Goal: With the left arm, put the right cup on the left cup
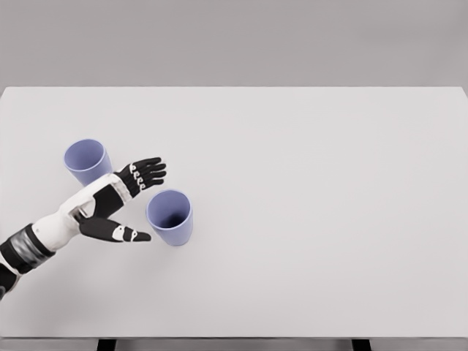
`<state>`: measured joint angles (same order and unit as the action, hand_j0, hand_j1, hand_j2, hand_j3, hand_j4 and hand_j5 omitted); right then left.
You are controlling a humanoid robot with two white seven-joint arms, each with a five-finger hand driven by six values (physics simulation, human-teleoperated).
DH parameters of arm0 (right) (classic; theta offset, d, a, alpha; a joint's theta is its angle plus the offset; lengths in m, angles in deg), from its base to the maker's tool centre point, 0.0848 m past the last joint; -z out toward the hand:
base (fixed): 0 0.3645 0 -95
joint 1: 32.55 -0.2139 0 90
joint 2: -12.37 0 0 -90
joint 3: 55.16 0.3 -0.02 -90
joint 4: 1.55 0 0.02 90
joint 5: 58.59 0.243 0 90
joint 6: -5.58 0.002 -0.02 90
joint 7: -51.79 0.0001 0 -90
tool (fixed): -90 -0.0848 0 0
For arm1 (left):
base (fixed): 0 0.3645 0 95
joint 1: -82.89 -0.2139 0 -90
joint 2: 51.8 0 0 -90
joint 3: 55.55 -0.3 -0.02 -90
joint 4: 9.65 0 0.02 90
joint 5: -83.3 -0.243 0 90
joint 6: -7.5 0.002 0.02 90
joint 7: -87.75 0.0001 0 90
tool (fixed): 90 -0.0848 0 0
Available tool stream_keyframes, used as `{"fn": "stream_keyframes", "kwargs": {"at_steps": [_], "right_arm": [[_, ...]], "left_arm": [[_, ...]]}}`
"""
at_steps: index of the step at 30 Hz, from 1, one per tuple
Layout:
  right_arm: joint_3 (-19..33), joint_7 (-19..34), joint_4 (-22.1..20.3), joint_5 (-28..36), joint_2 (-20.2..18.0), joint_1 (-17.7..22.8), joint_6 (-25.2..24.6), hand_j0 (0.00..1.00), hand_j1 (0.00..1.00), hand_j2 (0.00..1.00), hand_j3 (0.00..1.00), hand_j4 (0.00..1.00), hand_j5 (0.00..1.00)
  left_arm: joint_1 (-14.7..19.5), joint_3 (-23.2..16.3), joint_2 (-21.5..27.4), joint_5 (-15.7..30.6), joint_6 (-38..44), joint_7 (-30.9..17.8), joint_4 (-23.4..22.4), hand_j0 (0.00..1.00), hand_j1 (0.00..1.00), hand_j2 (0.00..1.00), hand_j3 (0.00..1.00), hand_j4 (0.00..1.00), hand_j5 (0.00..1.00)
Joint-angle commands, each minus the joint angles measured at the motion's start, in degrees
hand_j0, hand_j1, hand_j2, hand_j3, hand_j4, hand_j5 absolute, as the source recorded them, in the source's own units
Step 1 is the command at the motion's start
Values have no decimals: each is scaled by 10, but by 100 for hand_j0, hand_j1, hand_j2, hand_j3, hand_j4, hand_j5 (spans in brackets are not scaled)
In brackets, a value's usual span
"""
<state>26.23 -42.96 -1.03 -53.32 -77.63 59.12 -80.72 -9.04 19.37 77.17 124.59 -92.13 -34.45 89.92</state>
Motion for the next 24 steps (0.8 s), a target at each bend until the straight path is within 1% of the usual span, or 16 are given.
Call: {"fn": "stream_keyframes", "kwargs": {"at_steps": [1, 8, 10, 17, 24], "right_arm": [[0, 0, 0, 0, 0, 0, 0, 100, 100, 100, 100, 100, 100], [0, 0, 0, 0, 0, 0, 0, 100, 100, 100, 100, 100, 100], [0, 0, 0, 0, 0, 0, 0, 100, 100, 100, 100, 100, 100], [0, 0, 0, 0, 0, 0, 0, 100, 100, 100, 100, 100, 100], [0, 0, 0, 0, 0, 0, 0, 100, 100, 100, 100, 100, 100]], "left_arm": [[0, 10, -10, -14, 1, 0, -1, 100, 100, 100, 100, 100, 100], [-1, 10, -12, -21, 1, 9, -3, 100, 100, 100, 100, 100, 100], [-4, 11, -20, -43, 2, 24, -3, 100, 100, 100, 100, 100, 100], [-5, 10, -31, -85, 1, 25, -8, 100, 100, 100, 100, 100, 100], [-9, 10, -37, -93, 1, 25, -12, 100, 100, 100, 100, 100, 100]]}}
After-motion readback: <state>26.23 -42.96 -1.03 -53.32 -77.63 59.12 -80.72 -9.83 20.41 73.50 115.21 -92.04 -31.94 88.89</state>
